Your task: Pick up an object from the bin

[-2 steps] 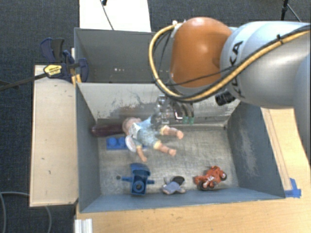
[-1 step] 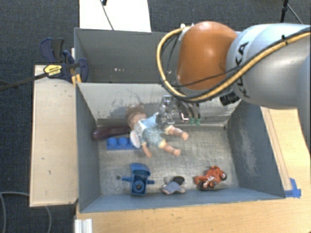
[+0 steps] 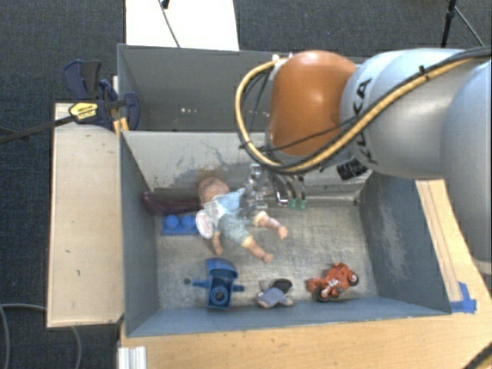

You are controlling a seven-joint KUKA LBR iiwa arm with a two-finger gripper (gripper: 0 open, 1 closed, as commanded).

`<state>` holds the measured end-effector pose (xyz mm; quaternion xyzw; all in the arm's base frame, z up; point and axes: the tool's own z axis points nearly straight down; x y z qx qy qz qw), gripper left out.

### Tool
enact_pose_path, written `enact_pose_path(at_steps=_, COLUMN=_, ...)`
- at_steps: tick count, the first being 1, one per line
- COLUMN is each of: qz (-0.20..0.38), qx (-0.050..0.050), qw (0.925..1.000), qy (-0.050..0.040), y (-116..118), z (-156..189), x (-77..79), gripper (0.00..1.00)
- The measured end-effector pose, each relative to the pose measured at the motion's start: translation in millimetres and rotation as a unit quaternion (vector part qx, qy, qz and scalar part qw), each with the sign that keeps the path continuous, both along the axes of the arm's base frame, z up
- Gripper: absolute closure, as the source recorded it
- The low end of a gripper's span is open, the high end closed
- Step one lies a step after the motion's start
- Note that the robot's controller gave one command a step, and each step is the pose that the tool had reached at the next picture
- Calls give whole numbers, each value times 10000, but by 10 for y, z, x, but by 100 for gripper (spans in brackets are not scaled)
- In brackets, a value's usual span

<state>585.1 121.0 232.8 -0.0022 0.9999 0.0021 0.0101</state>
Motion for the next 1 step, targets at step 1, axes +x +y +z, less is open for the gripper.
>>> enact_pose_path(at_steps=1, qz=0, qx=0, qw=10000, qy=0, y=0, z=0, x=0, gripper=100)
